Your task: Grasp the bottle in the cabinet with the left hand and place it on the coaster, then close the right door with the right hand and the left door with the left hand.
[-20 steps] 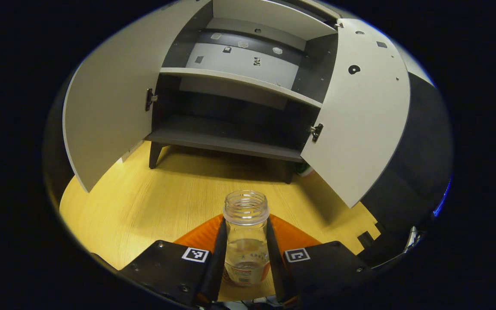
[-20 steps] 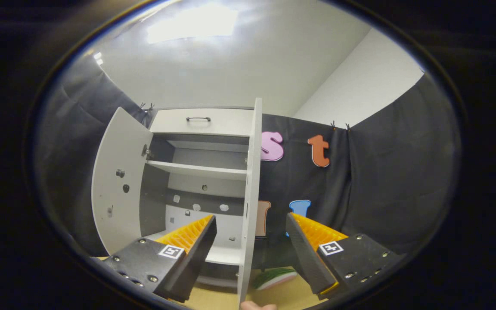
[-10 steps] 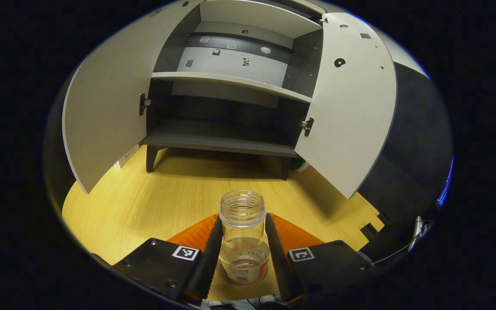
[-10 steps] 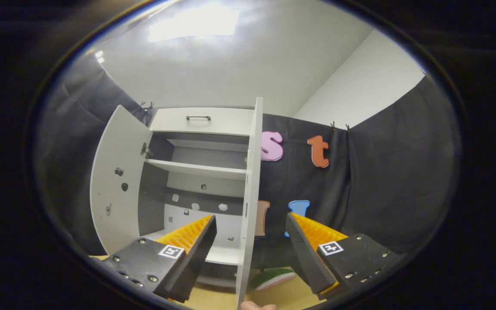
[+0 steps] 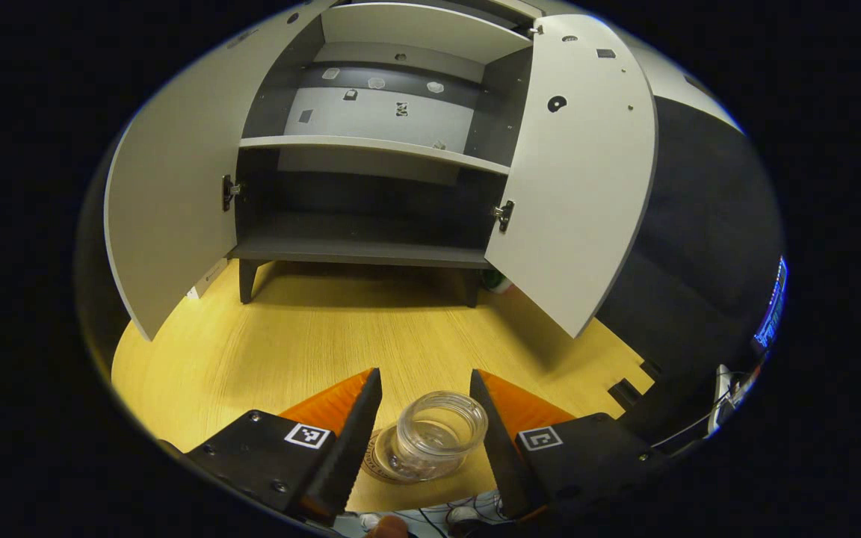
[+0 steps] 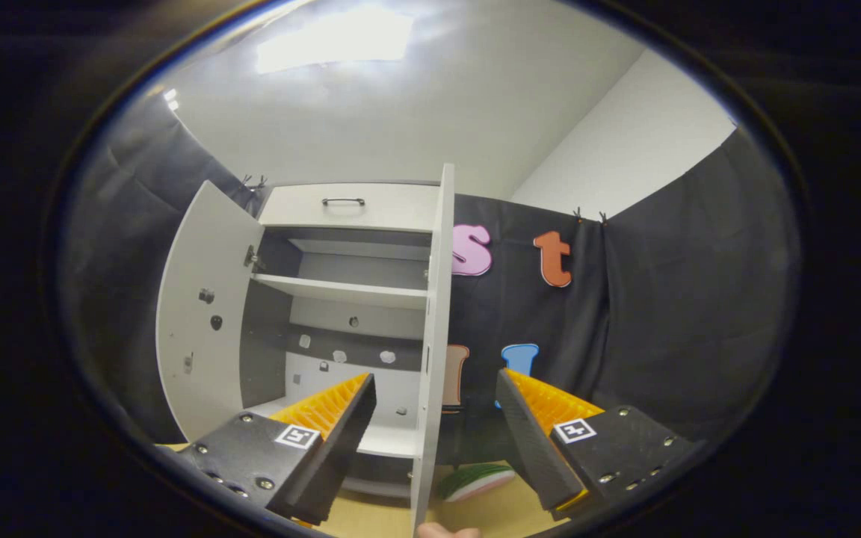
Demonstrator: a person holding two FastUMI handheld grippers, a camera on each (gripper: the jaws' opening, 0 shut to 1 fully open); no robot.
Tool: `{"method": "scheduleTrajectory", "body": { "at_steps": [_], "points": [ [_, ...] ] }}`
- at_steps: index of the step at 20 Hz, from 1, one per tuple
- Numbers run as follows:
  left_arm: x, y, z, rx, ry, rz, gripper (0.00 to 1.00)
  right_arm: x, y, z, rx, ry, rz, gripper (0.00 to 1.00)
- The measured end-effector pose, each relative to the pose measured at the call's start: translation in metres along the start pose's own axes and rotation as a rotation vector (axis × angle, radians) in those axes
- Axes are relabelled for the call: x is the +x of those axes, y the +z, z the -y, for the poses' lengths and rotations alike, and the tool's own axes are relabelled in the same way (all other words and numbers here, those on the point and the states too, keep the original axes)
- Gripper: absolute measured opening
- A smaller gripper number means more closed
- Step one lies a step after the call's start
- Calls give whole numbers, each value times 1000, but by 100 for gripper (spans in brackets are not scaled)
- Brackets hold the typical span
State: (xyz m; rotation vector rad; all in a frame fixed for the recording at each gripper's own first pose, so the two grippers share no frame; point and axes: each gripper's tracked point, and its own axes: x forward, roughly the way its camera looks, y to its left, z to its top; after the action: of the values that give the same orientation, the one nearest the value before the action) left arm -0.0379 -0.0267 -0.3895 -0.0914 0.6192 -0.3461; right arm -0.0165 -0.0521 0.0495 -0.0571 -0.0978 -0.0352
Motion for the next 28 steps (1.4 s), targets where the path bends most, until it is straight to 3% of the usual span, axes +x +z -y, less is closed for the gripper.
{"method": "scheduleTrajectory", "body": {
  "at_steps": [9,12,16,17,19,28],
  "points": [
    [-32,84,5,18,48,171,76,4,-14,11,-5,-25,-25,98],
    [-49,124,0,31,99,241,77,8,-20,18,-10,-41,-28,98],
    [-85,186,-7,41,172,358,96,19,-33,30,-20,-72,-51,98],
    [-96,201,-10,45,197,385,96,23,-38,35,-25,-84,-62,93],
    [-116,223,-18,41,246,416,96,32,-48,44,-39,-115,-80,100],
    [-196,281,-41,6,378,527,96,63,-88,56,-75,-199,-171,96]
  ]
}}
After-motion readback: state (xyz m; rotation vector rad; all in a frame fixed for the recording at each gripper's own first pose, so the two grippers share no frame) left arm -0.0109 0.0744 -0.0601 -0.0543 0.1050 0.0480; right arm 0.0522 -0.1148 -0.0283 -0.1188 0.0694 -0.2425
